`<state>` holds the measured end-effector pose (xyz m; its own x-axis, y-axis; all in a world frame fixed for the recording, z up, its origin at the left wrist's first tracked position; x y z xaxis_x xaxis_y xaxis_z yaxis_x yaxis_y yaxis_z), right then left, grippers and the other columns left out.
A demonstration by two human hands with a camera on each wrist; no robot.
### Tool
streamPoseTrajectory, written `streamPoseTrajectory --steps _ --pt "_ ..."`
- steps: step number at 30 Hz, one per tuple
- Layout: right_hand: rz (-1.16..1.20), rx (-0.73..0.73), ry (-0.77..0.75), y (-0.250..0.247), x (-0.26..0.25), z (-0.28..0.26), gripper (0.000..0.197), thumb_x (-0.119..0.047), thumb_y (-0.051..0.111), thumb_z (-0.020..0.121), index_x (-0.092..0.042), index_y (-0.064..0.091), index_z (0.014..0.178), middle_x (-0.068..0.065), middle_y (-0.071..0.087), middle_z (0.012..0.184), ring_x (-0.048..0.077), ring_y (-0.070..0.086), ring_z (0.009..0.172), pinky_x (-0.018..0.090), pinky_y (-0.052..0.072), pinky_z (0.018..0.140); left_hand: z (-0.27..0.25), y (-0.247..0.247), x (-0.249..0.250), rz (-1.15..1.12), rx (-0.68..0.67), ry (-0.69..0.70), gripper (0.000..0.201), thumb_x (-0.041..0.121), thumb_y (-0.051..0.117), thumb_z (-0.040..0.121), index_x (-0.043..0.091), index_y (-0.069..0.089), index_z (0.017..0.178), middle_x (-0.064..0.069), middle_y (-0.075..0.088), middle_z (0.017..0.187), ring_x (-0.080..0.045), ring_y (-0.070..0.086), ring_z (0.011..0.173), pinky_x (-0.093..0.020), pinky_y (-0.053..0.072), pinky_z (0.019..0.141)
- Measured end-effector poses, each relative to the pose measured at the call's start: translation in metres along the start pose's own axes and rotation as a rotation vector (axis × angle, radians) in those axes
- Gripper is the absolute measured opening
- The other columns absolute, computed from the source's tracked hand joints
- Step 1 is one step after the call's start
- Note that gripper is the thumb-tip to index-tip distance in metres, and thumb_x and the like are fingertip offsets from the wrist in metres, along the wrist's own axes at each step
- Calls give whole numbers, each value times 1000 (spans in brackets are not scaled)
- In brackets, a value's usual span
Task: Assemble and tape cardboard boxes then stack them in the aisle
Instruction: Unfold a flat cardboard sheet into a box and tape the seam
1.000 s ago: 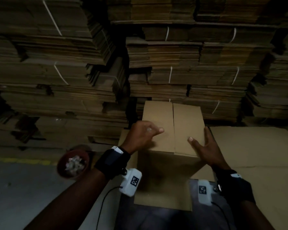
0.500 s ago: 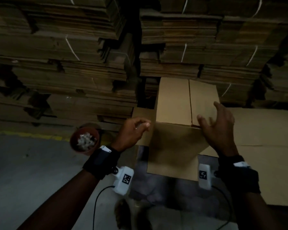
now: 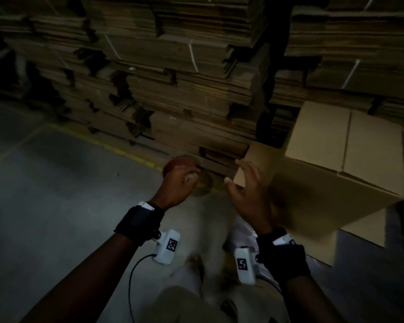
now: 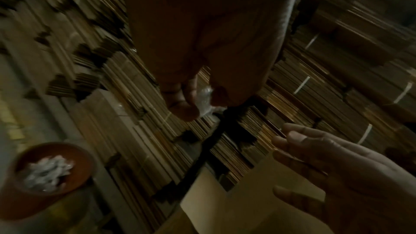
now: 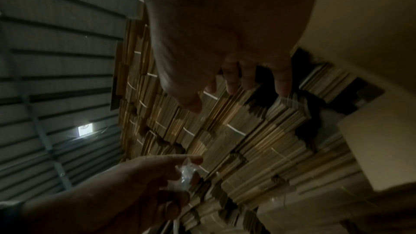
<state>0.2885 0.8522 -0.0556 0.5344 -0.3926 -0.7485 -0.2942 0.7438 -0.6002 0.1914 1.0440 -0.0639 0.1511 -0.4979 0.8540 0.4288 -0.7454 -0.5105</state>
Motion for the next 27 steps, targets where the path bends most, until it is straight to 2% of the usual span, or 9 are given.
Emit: streamPoseTrajectory --steps 2,4,7,9,13,16,21,24,27 --pt "20 -52 -7 28 -5 13 53 -36 65 94 -13 56 141 8 53 144 25 48 134 33 39 107 2 -19 -18 43 -7 2 31 8 65 92 3 68 122 -4 66 115 12 61 78 0 41 69" --pt "27 -93 -12 56 -9 29 50 -27 68 93 -11 56 139 11 54 142 26 49 131 32 39 105 12 -37 -48 47 20 -75 44 7 74 88 13 62 130 1 67 114 3 60 76 -4 45 70" --pt "26 -156 -16 102 -8 62 51 -29 64 92 -8 57 137 14 55 139 29 52 128 30 39 103 36 -63 -97 41 83 -194 41 19 88 75 20 67 111 12 66 94 2 60 69 -22 51 67" --pt "3 -194 -5 137 -2 89 52 -32 61 89 -8 59 135 14 56 138 30 53 126 34 42 103 61 -75 -123 81 83 -217 42 24 91 72 14 71 106 3 68 93 -7 61 69 -28 51 68" --pt "-78 -281 51 217 17 148 52 -36 57 89 -9 59 134 15 57 136 33 53 124 42 48 101 122 -94 -190 174 58 -194 43 27 76 81 0 72 115 -17 73 105 -28 68 93 -33 54 80" --pt "-142 -335 62 276 35 191 48 -31 58 89 -5 61 130 20 58 132 38 55 120 44 48 98 171 -97 -253 176 9 -215 42 23 60 81 -2 73 113 -22 73 108 -34 70 98 -39 57 84" --pt "-248 -363 98 351 68 248 47 -31 55 89 -7 62 129 20 60 129 41 57 116 49 51 92 242 -93 -348 177 -53 -350 20 25 74 78 23 63 96 -11 73 95 -31 69 91 -33 53 76" --pt "-272 -361 125 381 88 269 51 -34 53 88 -9 61 132 19 58 132 40 55 120 50 50 94 284 -87 -394 248 -116 -412 9 22 72 87 17 66 93 -15 72 101 -34 67 97 -30 46 74" --pt "-255 -333 134 396 101 277 55 -35 50 87 -6 61 133 21 58 132 42 54 121 52 48 97 312 -85 -421 247 -169 -423 22 24 72 86 5 72 98 -21 72 105 -37 66 101 -38 51 81"
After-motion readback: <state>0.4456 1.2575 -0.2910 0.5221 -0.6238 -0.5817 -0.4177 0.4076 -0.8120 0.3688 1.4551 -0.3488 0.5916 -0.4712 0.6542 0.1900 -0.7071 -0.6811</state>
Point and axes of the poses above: each hand's wrist, its own z-axis towards the middle knuckle, its own y-axis out of the palm, x = y × z, the point moved 6 cm from there along z, towards the middle knuckle
